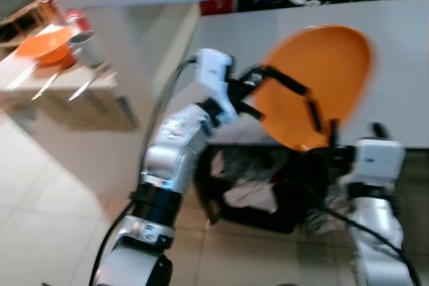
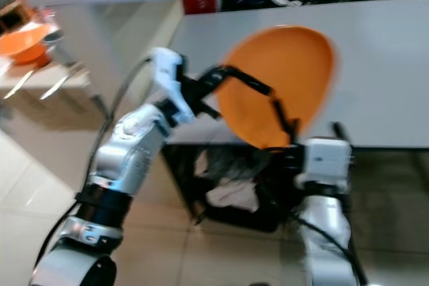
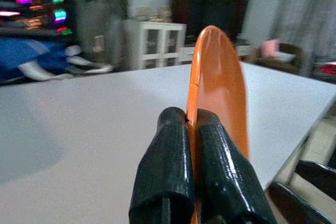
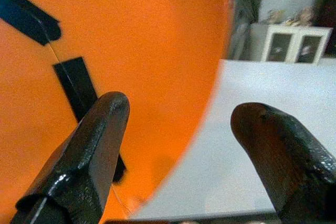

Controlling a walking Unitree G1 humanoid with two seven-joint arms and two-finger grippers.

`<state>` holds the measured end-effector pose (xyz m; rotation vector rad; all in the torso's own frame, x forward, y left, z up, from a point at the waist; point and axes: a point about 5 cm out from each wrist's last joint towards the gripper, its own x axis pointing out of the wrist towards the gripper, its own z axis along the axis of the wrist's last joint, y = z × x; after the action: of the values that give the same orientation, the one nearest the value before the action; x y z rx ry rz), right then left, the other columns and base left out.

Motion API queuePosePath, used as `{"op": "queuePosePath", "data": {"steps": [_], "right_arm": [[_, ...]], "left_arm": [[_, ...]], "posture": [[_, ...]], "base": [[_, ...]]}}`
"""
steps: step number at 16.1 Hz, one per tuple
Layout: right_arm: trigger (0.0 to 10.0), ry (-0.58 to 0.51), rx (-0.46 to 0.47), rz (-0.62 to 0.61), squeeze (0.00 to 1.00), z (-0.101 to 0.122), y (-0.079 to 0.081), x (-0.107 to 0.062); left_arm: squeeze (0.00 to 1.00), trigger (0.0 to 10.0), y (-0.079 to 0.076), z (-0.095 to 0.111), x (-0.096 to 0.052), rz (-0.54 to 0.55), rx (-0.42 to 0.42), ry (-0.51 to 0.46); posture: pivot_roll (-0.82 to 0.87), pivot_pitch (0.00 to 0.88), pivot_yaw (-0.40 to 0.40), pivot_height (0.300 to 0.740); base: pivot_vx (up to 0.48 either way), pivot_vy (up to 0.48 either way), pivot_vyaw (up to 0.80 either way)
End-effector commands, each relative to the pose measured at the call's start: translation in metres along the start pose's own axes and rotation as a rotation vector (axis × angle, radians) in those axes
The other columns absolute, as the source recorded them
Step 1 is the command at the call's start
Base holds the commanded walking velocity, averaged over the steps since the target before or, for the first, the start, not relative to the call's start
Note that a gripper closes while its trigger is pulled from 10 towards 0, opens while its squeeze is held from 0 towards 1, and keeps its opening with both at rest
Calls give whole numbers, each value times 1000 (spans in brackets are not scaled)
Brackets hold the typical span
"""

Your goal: Setting the table

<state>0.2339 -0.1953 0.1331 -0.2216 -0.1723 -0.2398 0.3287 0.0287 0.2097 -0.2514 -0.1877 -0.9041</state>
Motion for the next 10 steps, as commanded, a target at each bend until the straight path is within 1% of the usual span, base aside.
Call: {"op": "queuePosePath", "data": {"steps": [1, 7, 10], "right_arm": [[10000, -17, 35, 18, 0, 4, 8, 0], [10000, -21, 30, 27, 0, 5, 9, -1], [10000, -20, 28, 33, 0, 3, 10, -1]], "left_arm": [[0, 0, 10, 14, -4, 30, 32, -48], [0, 0, 15, 14, -4, 58, 48, -38], [0, 0, 18, 17, -1, 62, 59, -41]], "posture": [[-92, 0, 149, 740], [-91, 0, 144, 740], [-93, 0, 144, 740]], "base": [[296, -375, -538], [296, -374, 0], [296, -375, 0]]}}
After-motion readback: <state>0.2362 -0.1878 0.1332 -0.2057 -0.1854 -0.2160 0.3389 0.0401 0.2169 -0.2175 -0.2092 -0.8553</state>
